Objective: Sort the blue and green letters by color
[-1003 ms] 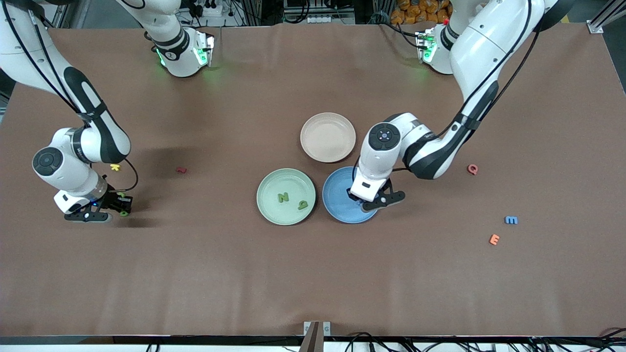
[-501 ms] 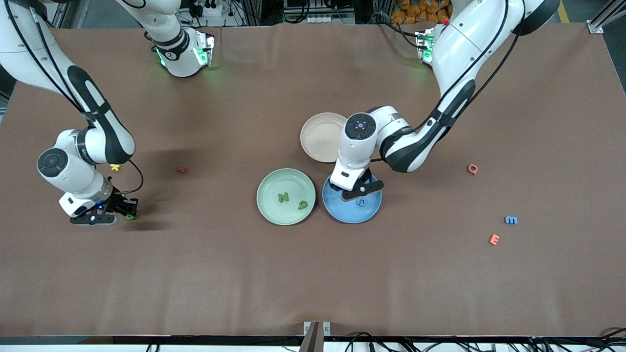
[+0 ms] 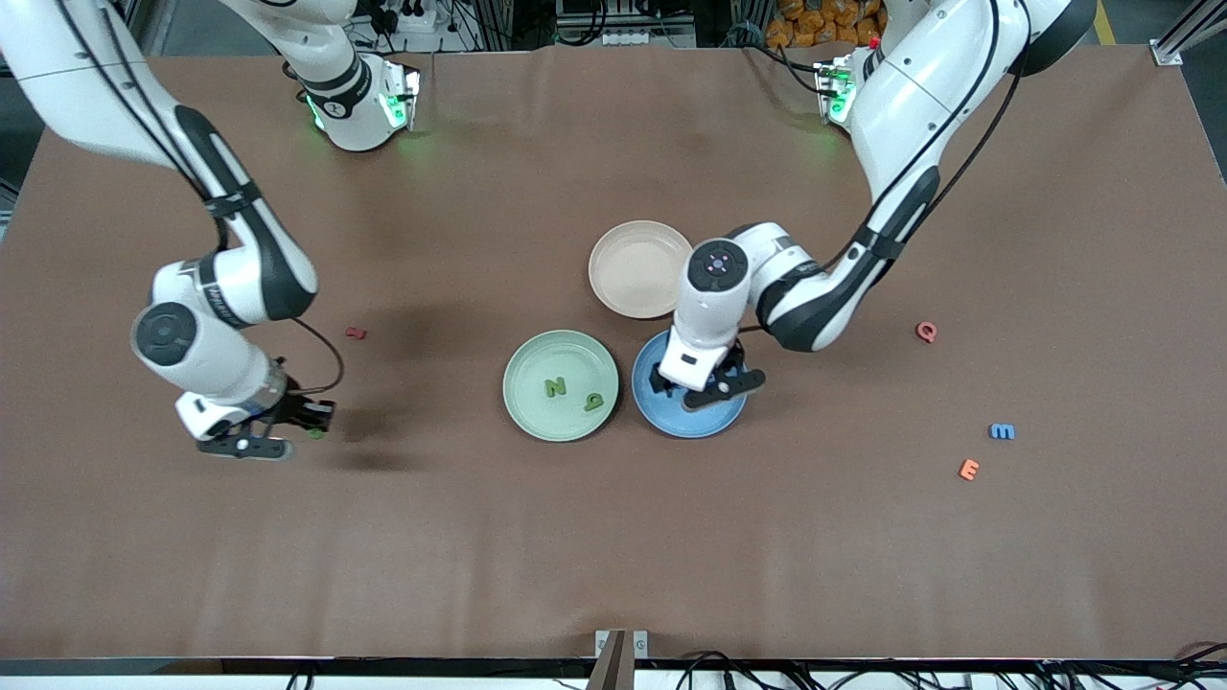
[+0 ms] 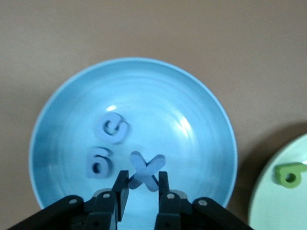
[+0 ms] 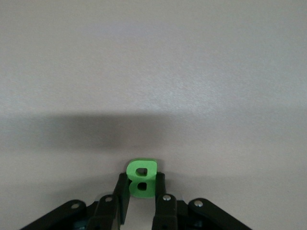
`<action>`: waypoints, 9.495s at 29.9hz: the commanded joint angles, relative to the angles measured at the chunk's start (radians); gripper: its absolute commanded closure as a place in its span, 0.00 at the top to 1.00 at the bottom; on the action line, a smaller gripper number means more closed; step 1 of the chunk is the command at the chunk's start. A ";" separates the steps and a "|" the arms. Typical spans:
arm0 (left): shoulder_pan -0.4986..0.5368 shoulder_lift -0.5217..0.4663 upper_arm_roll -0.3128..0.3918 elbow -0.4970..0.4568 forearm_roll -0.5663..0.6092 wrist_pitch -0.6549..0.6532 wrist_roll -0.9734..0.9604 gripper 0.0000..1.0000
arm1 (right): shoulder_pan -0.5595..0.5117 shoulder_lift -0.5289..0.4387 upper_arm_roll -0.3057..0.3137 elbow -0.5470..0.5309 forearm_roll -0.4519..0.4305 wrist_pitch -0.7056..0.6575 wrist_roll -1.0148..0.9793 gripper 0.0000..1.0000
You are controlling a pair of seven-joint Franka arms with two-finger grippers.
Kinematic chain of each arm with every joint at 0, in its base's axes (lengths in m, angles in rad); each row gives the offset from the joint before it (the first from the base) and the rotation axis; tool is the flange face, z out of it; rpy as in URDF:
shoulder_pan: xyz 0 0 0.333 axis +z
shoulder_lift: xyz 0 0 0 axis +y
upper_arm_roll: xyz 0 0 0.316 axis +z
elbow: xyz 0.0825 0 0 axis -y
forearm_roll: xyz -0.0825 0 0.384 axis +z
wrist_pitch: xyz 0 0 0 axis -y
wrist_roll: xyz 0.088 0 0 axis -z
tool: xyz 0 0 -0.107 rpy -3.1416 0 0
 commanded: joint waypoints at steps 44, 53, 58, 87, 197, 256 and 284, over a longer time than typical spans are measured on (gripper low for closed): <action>0.596 -0.191 0.101 -0.130 -0.263 -0.013 1.137 1.00 | 0.520 0.106 -0.009 0.225 0.087 -0.105 0.621 1.00; 0.601 -0.245 0.193 -0.173 -0.346 -0.015 1.342 1.00 | 0.368 0.057 -0.004 0.199 0.075 -0.209 0.424 1.00; 0.610 -0.261 0.201 -0.196 -0.346 -0.013 1.383 1.00 | 0.292 0.035 -0.011 0.166 0.073 -0.222 0.316 1.00; 0.612 -0.071 0.242 -0.081 -0.347 -0.009 1.581 1.00 | -0.192 -0.064 -0.080 0.031 0.053 -0.200 -0.253 1.00; 0.115 -0.061 0.265 0.051 -0.375 -0.049 0.726 0.23 | -0.144 -0.043 -0.199 -0.261 0.057 0.274 -0.265 0.10; 0.083 -0.076 0.280 0.050 -0.333 -0.049 0.673 1.00 | 0.660 0.170 -0.115 0.322 0.067 -0.196 0.621 1.00; 0.296 -0.447 0.240 -0.344 -0.415 -0.067 1.024 1.00 | 0.397 0.134 -0.181 0.319 0.070 -0.218 0.160 1.00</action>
